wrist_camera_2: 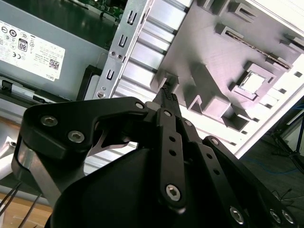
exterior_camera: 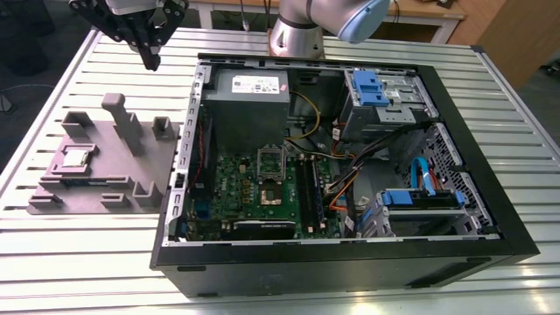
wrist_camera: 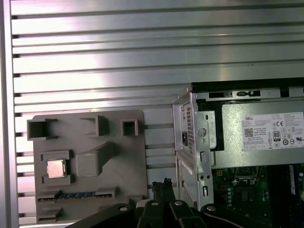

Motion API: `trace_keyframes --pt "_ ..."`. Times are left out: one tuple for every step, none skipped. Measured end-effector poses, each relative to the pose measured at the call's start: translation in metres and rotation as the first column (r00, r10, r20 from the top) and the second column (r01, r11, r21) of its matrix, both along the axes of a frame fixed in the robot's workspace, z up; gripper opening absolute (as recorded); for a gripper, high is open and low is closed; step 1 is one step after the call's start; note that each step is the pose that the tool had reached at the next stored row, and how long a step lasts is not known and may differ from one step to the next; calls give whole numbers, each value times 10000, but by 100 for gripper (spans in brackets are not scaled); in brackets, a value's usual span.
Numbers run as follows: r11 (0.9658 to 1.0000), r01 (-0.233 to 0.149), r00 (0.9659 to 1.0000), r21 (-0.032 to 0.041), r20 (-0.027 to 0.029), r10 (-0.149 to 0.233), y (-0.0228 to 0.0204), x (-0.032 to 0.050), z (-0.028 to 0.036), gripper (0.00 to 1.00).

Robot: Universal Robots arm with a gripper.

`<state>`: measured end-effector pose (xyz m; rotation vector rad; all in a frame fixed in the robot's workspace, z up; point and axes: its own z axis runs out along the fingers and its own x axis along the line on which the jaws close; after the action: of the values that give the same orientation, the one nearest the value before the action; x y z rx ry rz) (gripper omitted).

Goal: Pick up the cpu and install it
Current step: 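Reach for the cpu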

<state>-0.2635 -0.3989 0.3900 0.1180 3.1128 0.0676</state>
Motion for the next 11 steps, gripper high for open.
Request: trace_keyframes --pt "10000 0 10000 0 -1 0 0 -2 0 10" --pt "10000 0 10000 0 0 0 0 -5 0 10" --pt "10000 0 10000 0 0 0 0 -7 0 10" --pt "10000 0 10000 0 0 0 0 -14 0 10" --pt "10000 0 10000 0 0 0 0 -20 0 10" --pt "10000 0 10000 0 0 0 0 -21 0 10" --pt "10000 -1 10000 1 0 1 0 -22 0 10" --pt "10000 0 10000 0 0 0 0 -25 0 10" --pt "10000 0 10000 0 0 0 0 -26 0 10" --pt "10000 0 10000 0 0 0 0 -52 -1 10" --pt "10000 0 10000 0 0 0 0 -71 -1 10"
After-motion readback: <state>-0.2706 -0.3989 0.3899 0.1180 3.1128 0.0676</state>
